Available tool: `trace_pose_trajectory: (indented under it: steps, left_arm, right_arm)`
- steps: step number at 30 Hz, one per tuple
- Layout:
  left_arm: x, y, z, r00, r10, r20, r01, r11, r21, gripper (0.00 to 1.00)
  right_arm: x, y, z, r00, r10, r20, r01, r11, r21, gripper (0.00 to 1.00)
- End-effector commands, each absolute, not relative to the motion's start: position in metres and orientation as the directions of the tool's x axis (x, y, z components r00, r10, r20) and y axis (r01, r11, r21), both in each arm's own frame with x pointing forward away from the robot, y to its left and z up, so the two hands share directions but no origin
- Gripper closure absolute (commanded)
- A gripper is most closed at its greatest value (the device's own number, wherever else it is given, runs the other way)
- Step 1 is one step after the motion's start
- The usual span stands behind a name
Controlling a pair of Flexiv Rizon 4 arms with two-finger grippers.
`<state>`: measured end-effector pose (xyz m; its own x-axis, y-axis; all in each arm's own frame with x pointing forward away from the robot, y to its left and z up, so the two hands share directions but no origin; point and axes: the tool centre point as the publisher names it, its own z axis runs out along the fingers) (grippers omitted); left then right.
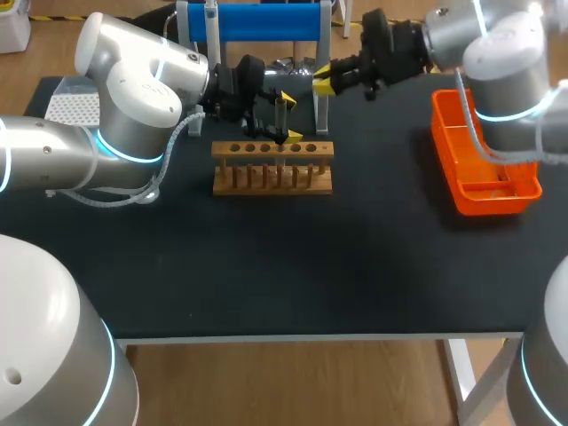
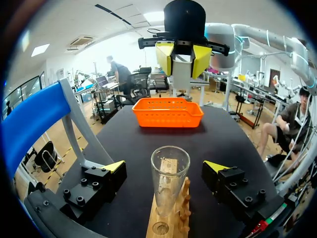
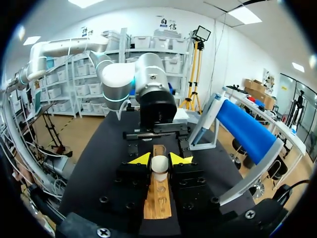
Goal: Invert the test tube, pick up the pipette, mount the tip to pipette, aspirate from beaker and dispense into the tube, eject the tip, return the pipette, and cap with the stopper.
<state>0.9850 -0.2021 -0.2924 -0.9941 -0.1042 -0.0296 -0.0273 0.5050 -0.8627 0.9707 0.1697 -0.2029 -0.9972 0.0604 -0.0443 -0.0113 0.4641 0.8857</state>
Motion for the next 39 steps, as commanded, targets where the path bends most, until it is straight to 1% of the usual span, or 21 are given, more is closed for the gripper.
trace_pose_trajectory:
  steps: [1,13,39]
  left_arm:
    - [0.986,-0.202,-0.292,-0.994,-0.103,-0.028,-0.028,0.507,-0.861,0.0]
    - [0.986,-0.202,-0.292,-0.994,-0.103,-0.028,-0.028,0.507,-0.861,0.0]
    - [0.986,-0.202,-0.292,-0.994,-0.103,-0.028,-0.028,0.507,-0.861,0.0]
  right_arm:
    - [0.978,0.182,-0.201,-0.999,-0.047,0.019,-0.006,0.484,0.875,1.0]
    - [0.974,0.207,-0.206,-0.995,-0.094,0.033,-0.018,0.493,0.87,1.0]
    - [0.973,0.231,-0.217,-0.99,-0.129,0.049,-0.022,0.499,0.866,1.0]
